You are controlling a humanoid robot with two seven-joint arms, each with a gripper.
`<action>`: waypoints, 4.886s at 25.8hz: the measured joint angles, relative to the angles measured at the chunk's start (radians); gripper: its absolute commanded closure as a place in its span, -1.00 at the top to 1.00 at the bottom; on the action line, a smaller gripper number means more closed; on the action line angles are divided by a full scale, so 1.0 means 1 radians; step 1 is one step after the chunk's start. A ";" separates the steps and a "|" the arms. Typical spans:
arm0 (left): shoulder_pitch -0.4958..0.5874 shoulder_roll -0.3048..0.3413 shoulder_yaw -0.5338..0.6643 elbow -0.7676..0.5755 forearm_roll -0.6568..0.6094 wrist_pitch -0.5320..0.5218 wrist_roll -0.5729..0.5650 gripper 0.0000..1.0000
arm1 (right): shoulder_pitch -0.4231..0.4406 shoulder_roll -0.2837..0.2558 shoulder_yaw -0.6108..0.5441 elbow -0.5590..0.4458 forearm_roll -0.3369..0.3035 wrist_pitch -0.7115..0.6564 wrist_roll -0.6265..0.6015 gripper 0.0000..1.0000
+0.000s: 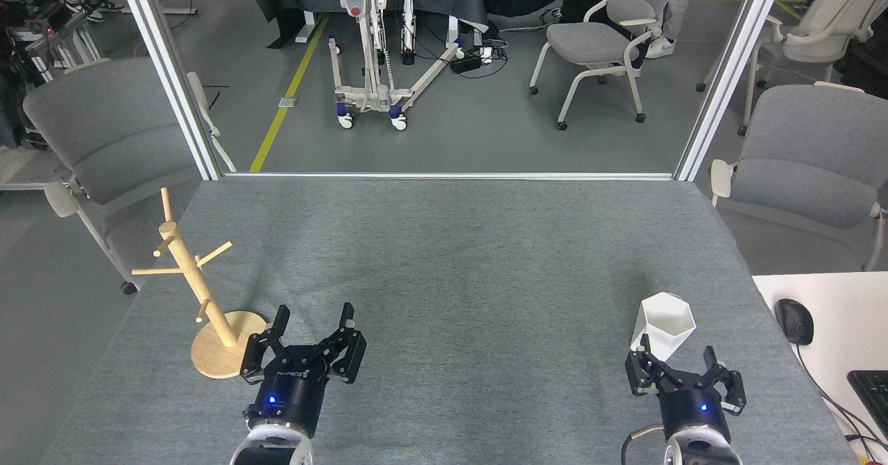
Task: Hang cup on storage rack
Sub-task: 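Move the right gripper under the white cup and close on it, then lift the white cup with the right gripper, then carry the cup toward the center, bringing the left gripper toward it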
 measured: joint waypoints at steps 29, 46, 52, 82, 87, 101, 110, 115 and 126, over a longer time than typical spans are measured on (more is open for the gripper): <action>-0.003 0.004 0.000 0.006 -0.003 0.005 0.001 0.98 | -0.096 -0.033 0.043 0.145 -0.011 0.009 -0.002 0.98; -0.001 0.010 0.000 0.019 -0.003 0.002 0.001 0.99 | -0.146 -0.051 0.045 0.204 -0.034 0.009 -0.001 0.98; 0.002 0.010 0.000 0.020 -0.003 0.001 0.001 0.99 | -0.181 -0.059 0.045 0.248 -0.034 0.009 0.000 0.98; -0.004 0.009 0.000 0.025 -0.002 -0.002 0.001 0.99 | -0.274 -0.064 0.045 0.388 -0.032 0.010 0.000 0.98; -0.006 0.008 0.000 0.024 -0.002 -0.004 0.001 0.99 | -0.274 -0.064 0.045 0.389 -0.032 0.010 0.002 0.72; -0.010 0.007 0.001 0.023 0.005 -0.005 0.005 0.98 | -0.273 -0.064 0.042 0.384 -0.032 0.003 -0.006 -0.20; -0.017 0.006 0.000 0.020 0.005 -0.044 0.041 0.99 | -0.282 -0.095 0.039 0.138 -0.047 -0.009 0.108 -0.17; 0.036 0.024 -0.014 0.005 -0.006 -0.164 0.113 0.98 | -0.266 -0.128 0.049 -0.133 -0.124 0.018 0.309 -0.21; 0.098 0.038 -0.234 -0.029 -0.255 -0.253 0.175 0.98 | -0.283 -0.147 0.399 -0.511 -0.162 0.489 0.567 -0.21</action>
